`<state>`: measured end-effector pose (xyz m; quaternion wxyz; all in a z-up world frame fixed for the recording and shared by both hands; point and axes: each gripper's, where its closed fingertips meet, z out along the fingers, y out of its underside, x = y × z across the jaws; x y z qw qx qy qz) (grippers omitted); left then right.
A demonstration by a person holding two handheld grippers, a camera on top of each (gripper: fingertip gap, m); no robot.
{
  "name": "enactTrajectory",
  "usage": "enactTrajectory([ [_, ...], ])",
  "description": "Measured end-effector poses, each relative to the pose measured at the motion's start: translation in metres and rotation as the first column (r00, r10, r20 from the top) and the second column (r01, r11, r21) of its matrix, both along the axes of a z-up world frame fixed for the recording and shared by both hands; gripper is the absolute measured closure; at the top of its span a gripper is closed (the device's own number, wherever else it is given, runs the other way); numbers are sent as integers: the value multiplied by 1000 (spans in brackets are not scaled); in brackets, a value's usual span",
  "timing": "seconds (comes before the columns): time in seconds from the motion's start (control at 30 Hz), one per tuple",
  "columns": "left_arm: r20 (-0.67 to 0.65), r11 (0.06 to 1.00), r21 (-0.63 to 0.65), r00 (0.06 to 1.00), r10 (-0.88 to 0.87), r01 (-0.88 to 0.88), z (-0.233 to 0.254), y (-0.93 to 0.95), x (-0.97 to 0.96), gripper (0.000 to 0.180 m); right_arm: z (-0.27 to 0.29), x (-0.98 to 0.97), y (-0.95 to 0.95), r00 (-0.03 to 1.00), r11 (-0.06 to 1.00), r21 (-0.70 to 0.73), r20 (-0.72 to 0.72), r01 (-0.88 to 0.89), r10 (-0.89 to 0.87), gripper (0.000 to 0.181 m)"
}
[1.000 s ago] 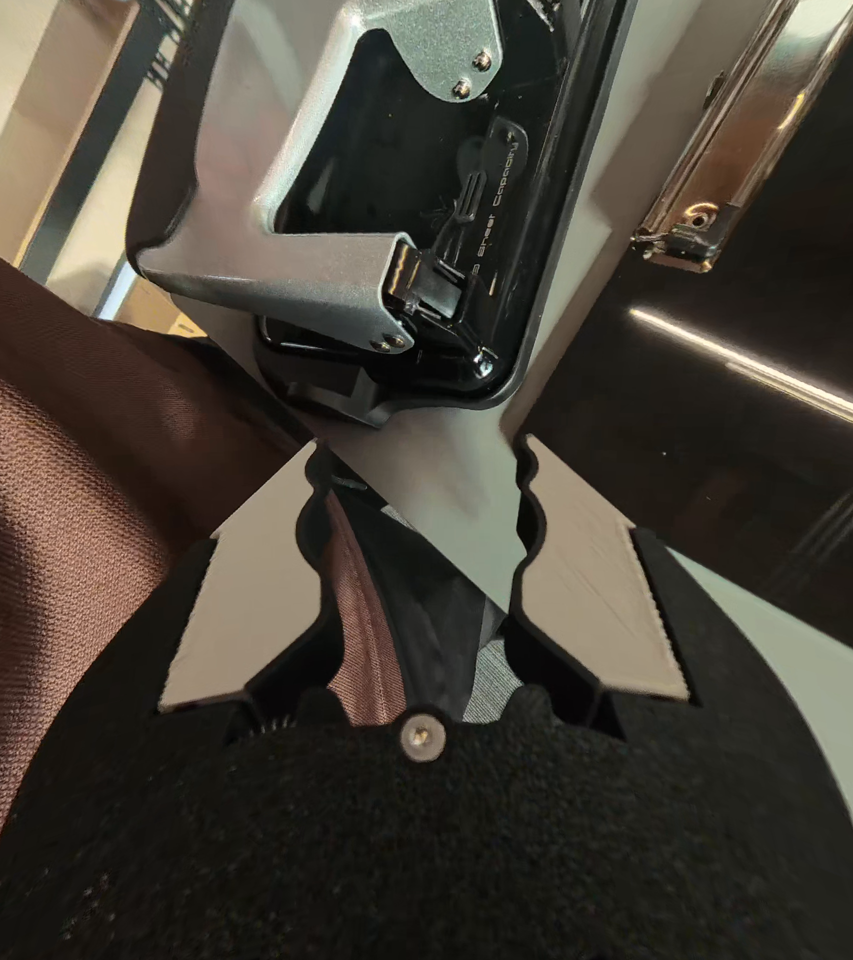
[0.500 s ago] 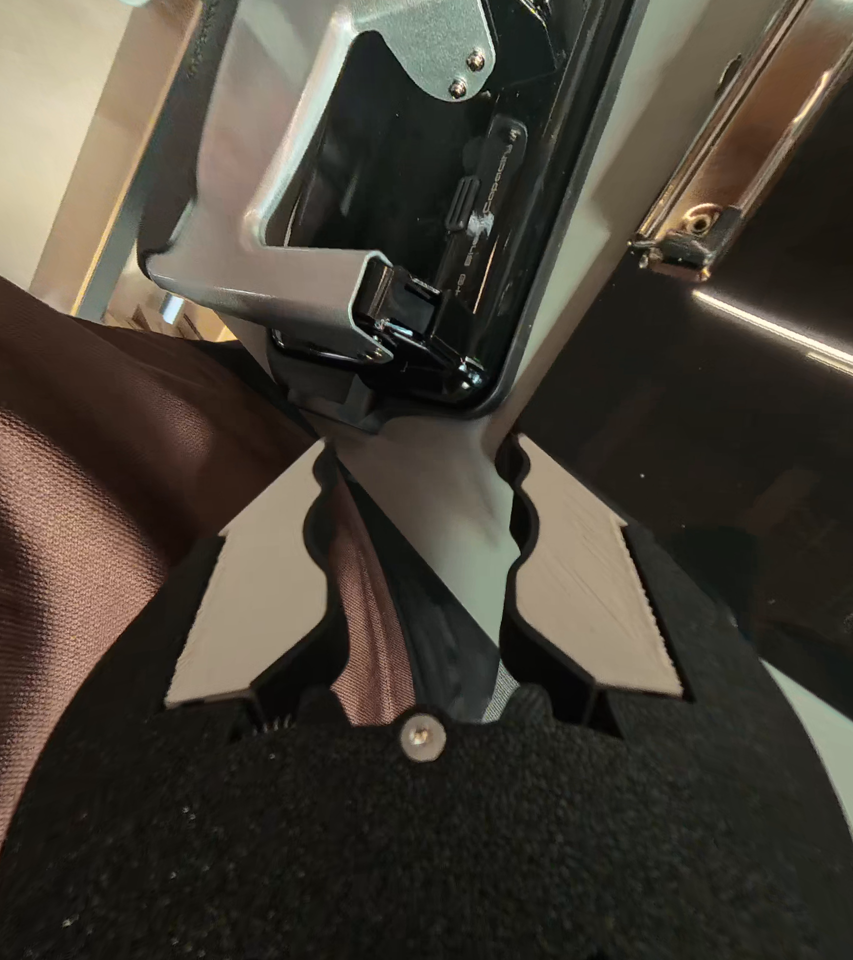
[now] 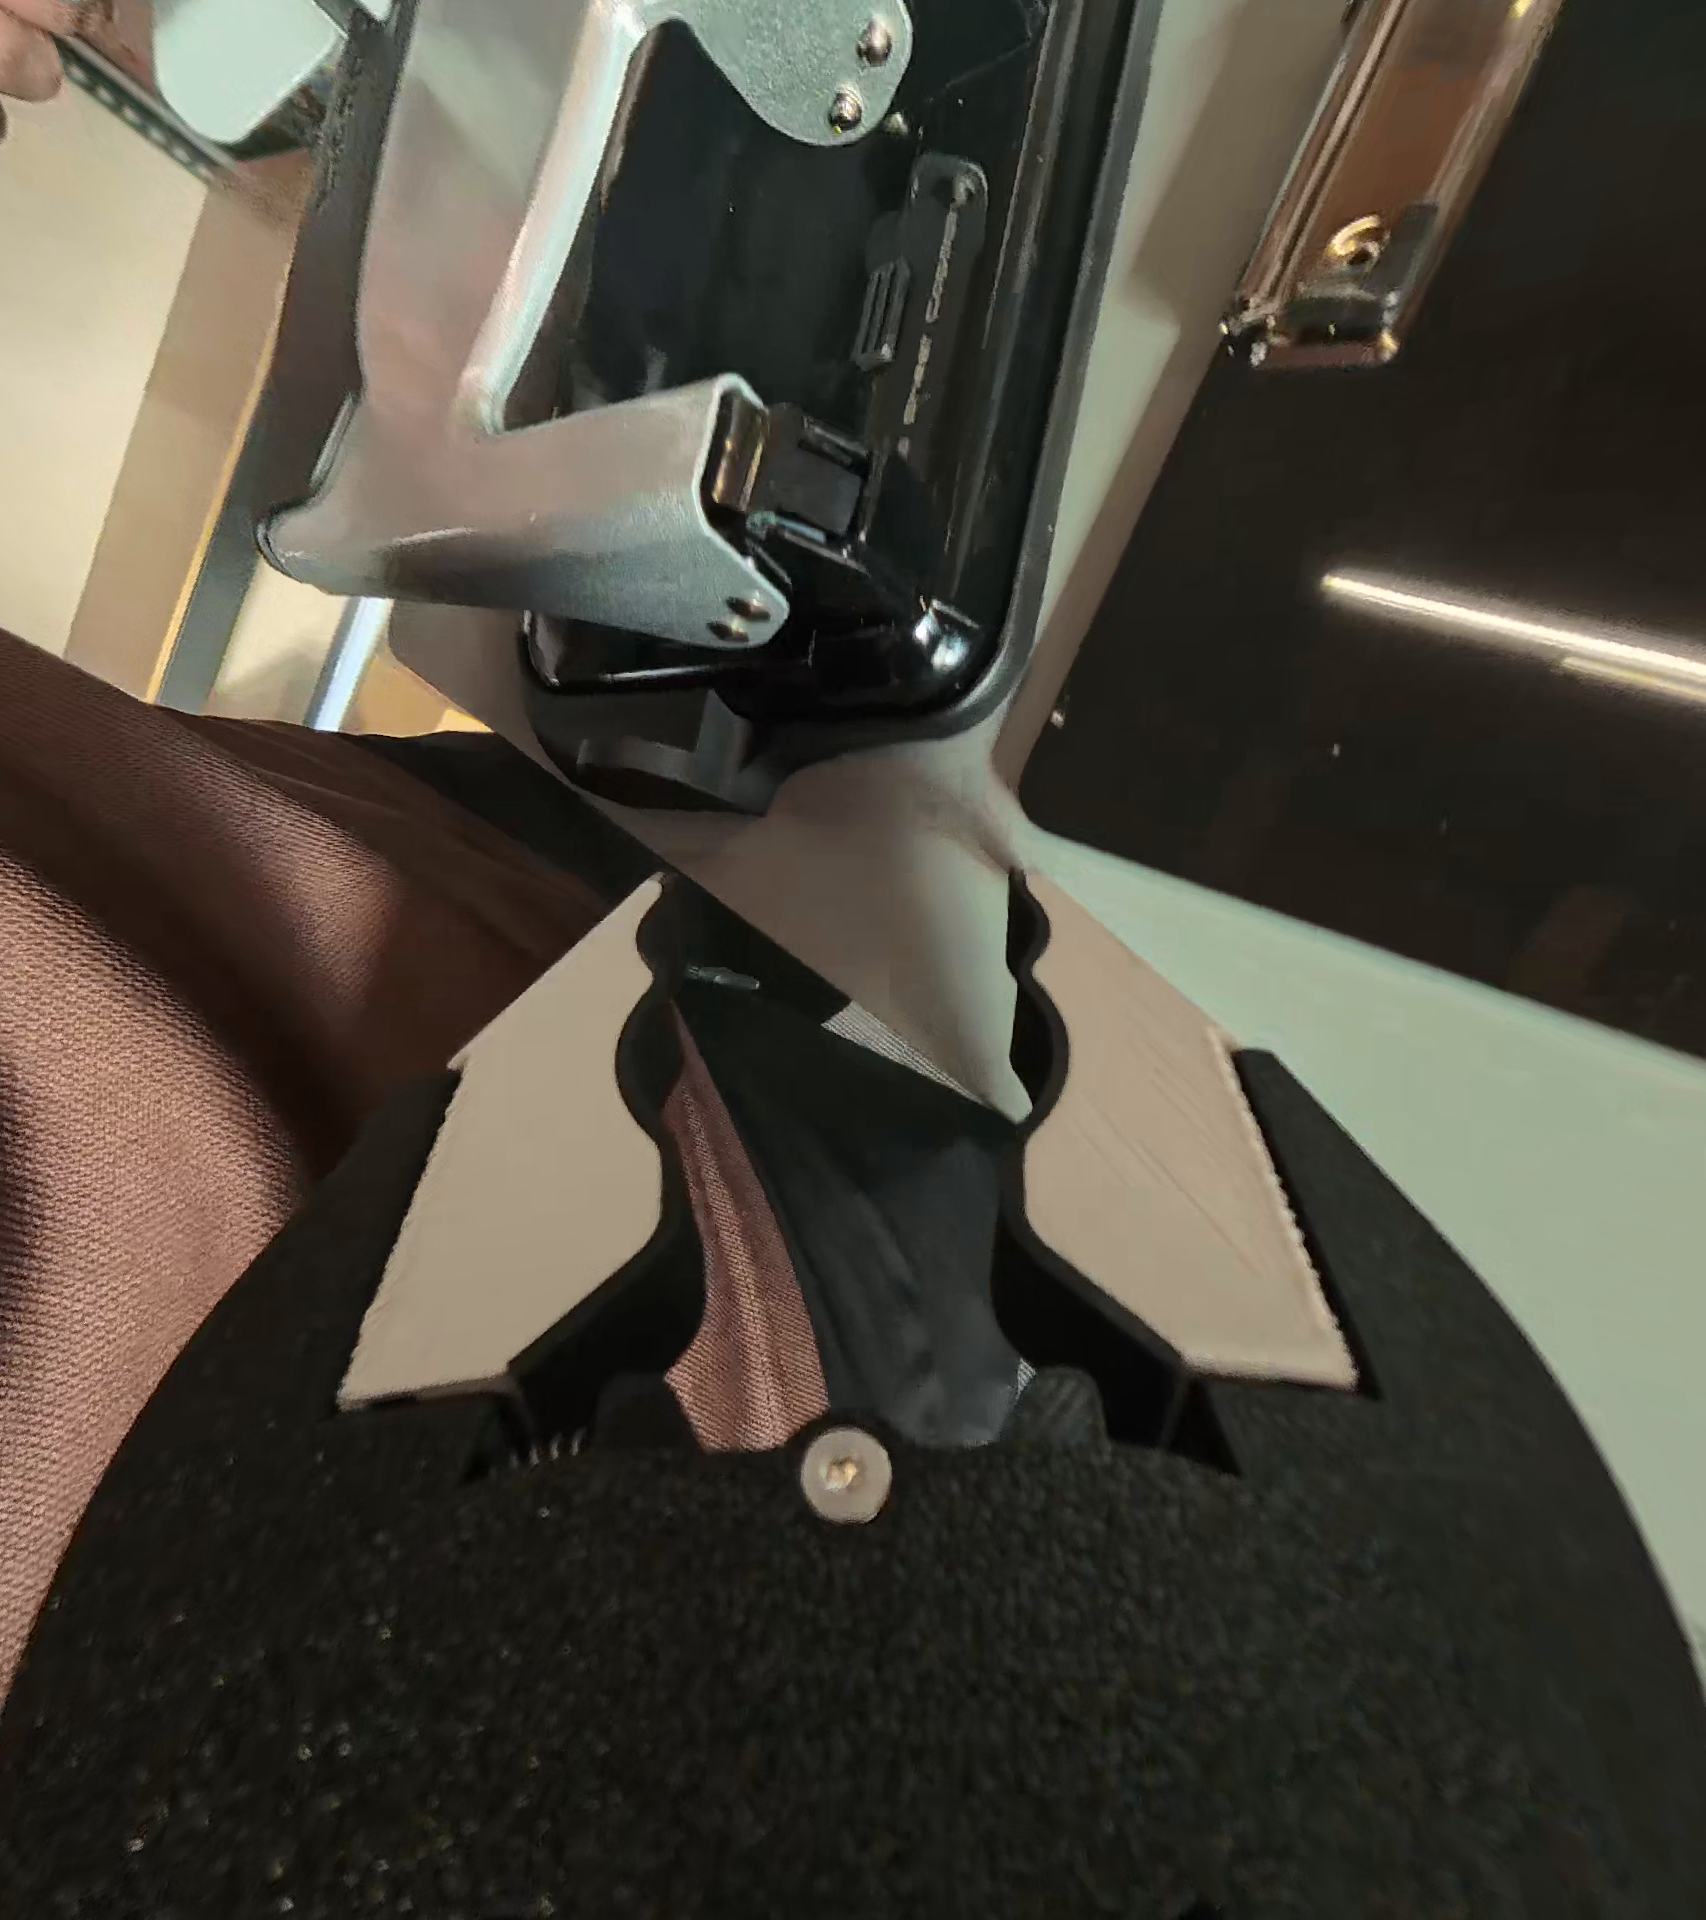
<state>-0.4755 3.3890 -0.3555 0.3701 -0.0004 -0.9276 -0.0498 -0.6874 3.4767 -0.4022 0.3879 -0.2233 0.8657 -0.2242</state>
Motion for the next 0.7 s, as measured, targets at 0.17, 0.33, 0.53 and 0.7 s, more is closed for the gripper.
enactTrajectory([
  [0.17, -29, 997, -7, 997, -76, 76, -1, -1, 0, 137, 0, -6, 17, 991, 991, -18, -7, 131, -132, 124],
  [0.33, -47, 994, 10, 993, -111, 112, -1, -1, -1, 136, 6, -6, 29, 951, 950, -68, -23, 306, -308, 122],
  [0.53, -143, 952, -58, 941, -305, 300, 4, 6, 6, 142, 2, 28, 65, 859, 857, -69, -20, 510, -512, 121],
  [0.7, 141, 569, -500, 709, -691, 653, 12, 4, 45, 136, 2, 88, 100, 785, 786, -76, -53, 613, -617, 119],
])
